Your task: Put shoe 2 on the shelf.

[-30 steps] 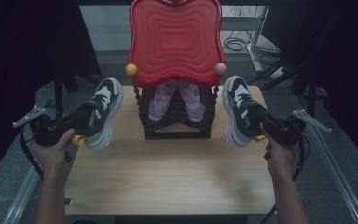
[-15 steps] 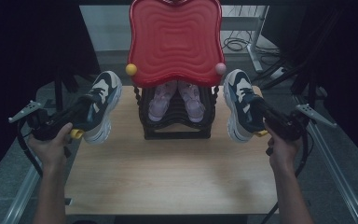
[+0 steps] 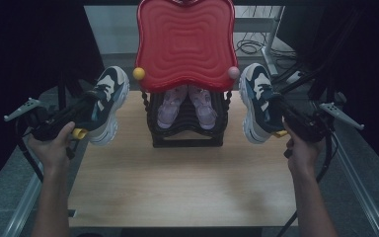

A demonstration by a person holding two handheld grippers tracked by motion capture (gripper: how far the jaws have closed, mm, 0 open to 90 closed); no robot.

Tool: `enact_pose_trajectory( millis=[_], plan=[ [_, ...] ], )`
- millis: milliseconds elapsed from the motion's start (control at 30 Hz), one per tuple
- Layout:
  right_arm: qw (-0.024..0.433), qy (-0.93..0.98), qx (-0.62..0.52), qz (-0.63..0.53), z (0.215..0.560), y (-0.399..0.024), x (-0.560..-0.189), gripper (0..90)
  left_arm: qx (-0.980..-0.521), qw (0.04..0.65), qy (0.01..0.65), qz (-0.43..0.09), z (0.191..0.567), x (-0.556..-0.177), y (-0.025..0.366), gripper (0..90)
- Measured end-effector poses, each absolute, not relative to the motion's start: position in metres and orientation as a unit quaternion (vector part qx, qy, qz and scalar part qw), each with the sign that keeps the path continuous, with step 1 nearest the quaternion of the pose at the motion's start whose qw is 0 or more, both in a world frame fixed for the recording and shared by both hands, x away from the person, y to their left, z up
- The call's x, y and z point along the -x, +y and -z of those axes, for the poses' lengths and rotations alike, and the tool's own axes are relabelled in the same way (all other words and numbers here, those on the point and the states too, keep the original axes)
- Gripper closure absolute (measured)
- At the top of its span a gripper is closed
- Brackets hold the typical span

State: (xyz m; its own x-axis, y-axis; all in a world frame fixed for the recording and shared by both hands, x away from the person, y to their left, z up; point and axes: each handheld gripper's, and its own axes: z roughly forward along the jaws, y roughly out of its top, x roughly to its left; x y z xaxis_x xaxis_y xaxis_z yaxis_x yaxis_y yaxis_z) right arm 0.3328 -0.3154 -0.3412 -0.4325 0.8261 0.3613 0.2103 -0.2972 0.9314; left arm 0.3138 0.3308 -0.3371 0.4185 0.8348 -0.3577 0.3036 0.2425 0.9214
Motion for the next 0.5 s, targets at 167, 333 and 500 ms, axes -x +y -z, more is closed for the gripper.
enact_pose_trajectory(
  millis=[167,333,500],
  plan=[
    [0.241,0.54,-0.475,-0.652,0.335,-0.317,-0.335,72.9,-0.573,0.618,0.492,-0.219,0.332,-0.316,0.33,72.5],
    [0.244,0.539,-0.473,-0.653,0.328,-0.318,-0.336,72.9,-0.569,0.62,0.493,-0.221,0.329,-0.318,0.33,72.5],
    [0.243,0.537,-0.473,-0.655,0.32,-0.318,-0.337,72.9,-0.565,0.624,0.493,-0.22,0.326,-0.32,0.332,72.4]
  ],
)
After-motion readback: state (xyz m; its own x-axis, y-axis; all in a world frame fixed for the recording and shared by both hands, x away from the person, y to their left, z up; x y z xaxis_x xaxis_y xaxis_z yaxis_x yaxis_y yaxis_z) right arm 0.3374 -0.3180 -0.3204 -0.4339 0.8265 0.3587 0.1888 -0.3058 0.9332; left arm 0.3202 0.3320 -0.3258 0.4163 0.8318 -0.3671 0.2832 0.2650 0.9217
